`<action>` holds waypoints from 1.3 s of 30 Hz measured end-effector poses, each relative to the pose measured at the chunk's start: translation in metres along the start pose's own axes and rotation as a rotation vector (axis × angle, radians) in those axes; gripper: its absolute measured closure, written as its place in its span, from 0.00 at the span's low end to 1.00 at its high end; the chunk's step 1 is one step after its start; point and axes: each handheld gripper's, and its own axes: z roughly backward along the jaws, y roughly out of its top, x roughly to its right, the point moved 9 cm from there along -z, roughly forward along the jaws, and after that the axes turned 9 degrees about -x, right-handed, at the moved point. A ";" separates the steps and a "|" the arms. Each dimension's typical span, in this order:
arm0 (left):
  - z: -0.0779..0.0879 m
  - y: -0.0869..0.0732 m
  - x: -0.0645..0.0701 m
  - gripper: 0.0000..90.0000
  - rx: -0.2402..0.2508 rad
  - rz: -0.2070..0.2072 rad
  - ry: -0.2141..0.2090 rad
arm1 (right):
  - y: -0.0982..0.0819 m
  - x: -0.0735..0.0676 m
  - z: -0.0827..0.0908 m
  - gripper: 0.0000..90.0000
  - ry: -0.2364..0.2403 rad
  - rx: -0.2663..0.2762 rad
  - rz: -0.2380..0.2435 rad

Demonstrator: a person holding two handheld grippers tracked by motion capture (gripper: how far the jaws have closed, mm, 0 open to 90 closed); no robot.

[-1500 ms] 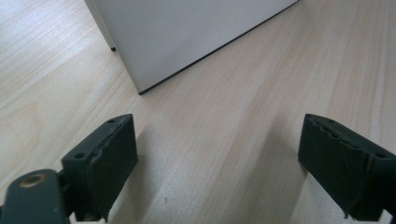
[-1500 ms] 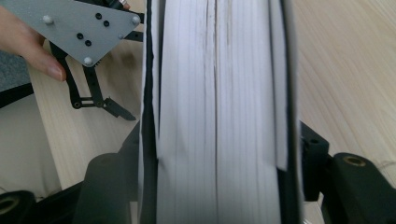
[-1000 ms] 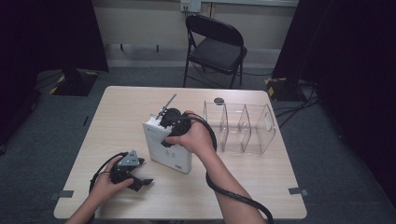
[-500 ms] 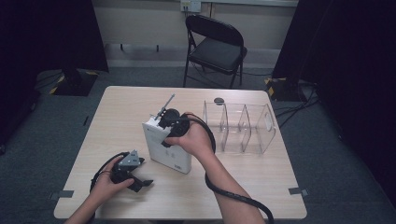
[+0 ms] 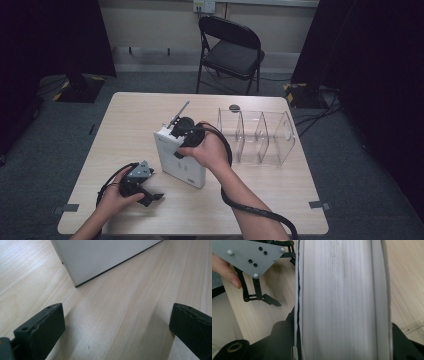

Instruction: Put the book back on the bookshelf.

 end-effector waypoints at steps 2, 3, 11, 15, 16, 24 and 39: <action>0.000 0.000 0.000 0.00 0.000 0.000 0.000 | -0.002 0.000 0.001 0.58 0.013 0.003 -0.016; 0.000 0.000 0.000 0.00 0.000 0.000 0.000 | -0.003 -0.001 0.002 0.58 0.024 0.004 -0.024; 0.000 0.000 0.000 0.00 0.000 0.001 0.001 | -0.008 -0.001 0.012 0.58 0.037 0.016 -0.041; 0.000 0.000 0.000 0.00 0.000 0.000 0.001 | -0.010 0.000 0.021 0.58 0.042 0.024 -0.052; 0.000 0.000 0.000 0.00 0.000 0.002 -0.002 | -0.012 0.000 0.024 0.58 0.040 0.018 -0.055; 0.000 0.000 0.000 0.00 0.001 0.002 -0.001 | -0.025 0.004 0.034 0.58 0.020 0.005 -0.054; 0.000 0.000 0.000 0.00 0.000 0.001 0.001 | -0.062 0.011 0.042 0.58 0.020 0.004 -0.102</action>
